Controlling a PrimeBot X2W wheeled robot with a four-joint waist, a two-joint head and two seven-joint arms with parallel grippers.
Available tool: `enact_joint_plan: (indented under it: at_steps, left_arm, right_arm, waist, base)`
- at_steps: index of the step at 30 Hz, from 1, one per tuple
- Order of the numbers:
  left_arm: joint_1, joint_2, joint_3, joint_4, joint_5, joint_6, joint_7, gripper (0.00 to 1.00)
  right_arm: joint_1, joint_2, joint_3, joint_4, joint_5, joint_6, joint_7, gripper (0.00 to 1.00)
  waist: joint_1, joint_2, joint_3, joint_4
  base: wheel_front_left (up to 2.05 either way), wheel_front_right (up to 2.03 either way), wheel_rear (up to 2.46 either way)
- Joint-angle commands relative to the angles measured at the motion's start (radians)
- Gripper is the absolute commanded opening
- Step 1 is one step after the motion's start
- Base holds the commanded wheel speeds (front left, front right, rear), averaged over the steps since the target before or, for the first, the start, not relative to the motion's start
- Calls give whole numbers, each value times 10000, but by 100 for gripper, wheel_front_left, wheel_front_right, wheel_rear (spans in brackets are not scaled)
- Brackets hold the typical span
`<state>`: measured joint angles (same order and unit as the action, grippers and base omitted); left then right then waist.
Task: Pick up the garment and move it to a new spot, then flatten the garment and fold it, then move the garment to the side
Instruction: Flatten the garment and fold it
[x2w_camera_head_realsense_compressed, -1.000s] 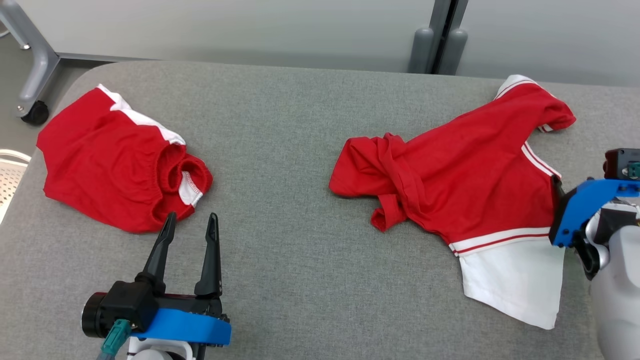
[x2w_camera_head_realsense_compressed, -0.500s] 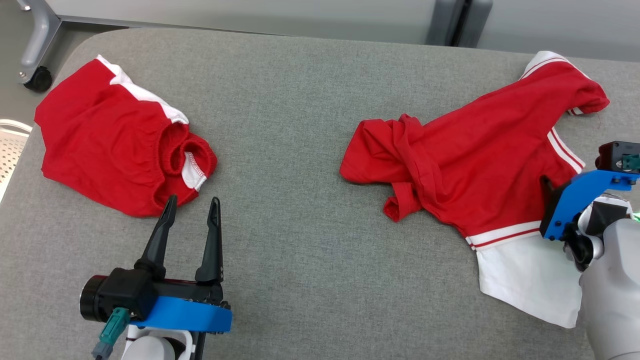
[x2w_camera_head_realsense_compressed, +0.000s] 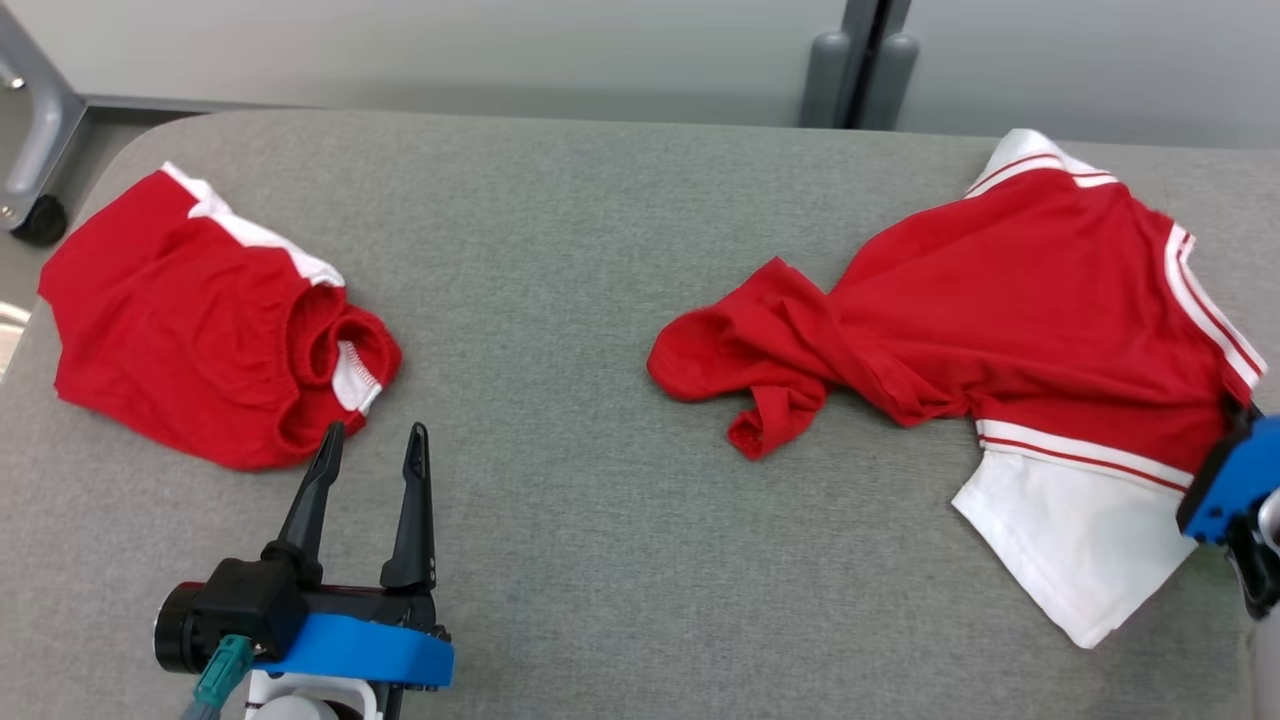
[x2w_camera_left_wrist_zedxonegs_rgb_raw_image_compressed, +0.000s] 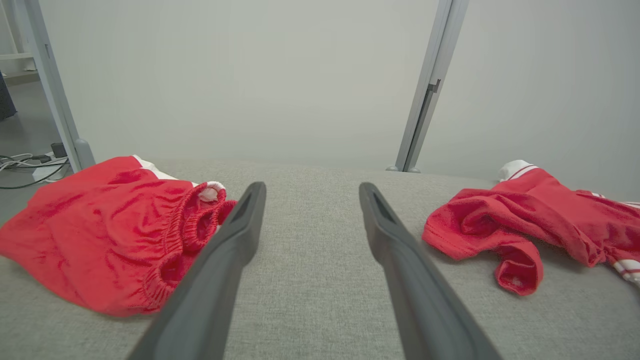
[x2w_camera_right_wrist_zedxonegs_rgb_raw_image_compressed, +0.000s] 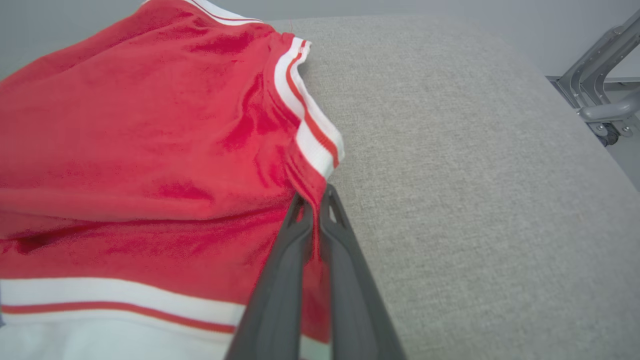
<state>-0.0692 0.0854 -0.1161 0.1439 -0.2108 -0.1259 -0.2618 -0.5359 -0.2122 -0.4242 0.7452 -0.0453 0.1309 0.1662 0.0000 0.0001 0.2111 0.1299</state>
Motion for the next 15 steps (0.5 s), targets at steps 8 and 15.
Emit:
enact_joint_plan:
  at_steps: [8, 15]
  left_arm:
    - [177, 72, 99, -7, 15, -67, -46, 100]
    - [228, 86, 105, 41, 30, -66, -46, 100]
  right_arm:
    - [1754, 624, -619, -2199, 89, -2, 647, 0]
    - [2457, 1059, -380, -3973, 160, -1, 582, 100]
  waist:
    - [0, -1, -320, -522]
    - [0, -1, -470, -672]
  base:
    - [0, 0, 0]
    - [0, 0, 0]
